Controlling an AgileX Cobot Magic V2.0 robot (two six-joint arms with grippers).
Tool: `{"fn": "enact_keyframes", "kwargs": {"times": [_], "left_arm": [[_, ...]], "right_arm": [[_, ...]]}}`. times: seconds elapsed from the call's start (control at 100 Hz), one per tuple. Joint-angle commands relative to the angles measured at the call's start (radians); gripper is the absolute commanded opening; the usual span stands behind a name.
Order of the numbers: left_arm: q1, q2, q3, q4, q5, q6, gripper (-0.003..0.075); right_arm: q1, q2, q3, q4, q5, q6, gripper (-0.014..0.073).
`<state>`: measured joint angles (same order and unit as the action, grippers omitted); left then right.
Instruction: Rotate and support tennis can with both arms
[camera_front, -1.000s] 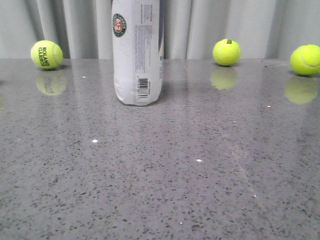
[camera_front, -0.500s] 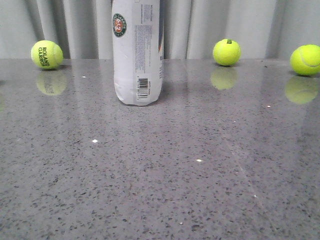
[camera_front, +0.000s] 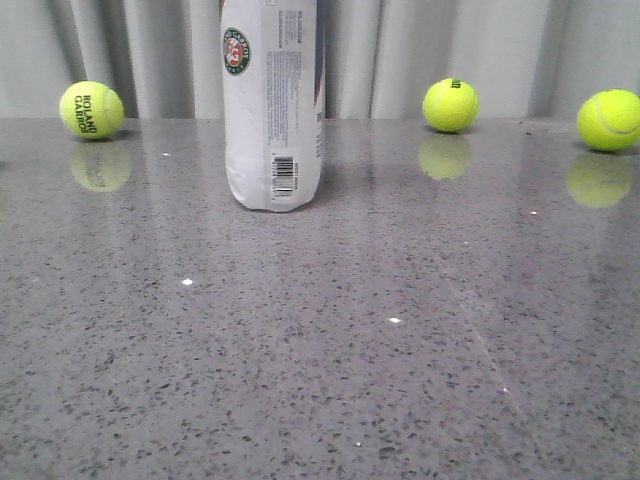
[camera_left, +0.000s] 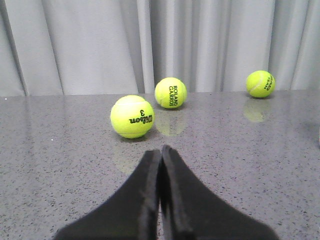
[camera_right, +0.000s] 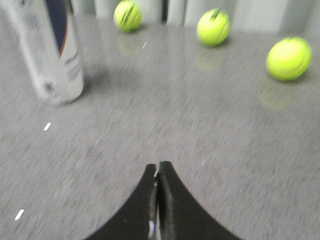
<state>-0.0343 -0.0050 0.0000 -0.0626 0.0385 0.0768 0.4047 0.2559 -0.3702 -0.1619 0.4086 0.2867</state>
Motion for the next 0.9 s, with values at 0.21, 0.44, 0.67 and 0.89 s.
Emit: {"fn": "enact_keyframes", "kwargs": {"times": [0.21,0.44,0.67,0.89], "left_arm": [[0.001,-0.033,0.044,-0.003,-0.079,-0.010,-0.0020],[0.001,-0.033,0.044,-0.003,-0.079,-0.010,-0.0020],[0.001,-0.033,0.044,-0.003,-0.079,-0.010,-0.0020],[0.001,-0.033,0.044,-0.003,-0.079,-0.010,-0.0020]], "right_arm": [[-0.229,-0.057,0.207,-0.010,-0.537,-0.067,-0.0009],[-0.309,-0.185,0.329,0.024,-0.461,-0.086,-0.0009],[-0.315,-0.294,0.380,0.045,-0.337,-0.112,-0.0009],[-0.319,-0.294,0.380,0.045,-0.342,-0.112,-0.0009]]}}
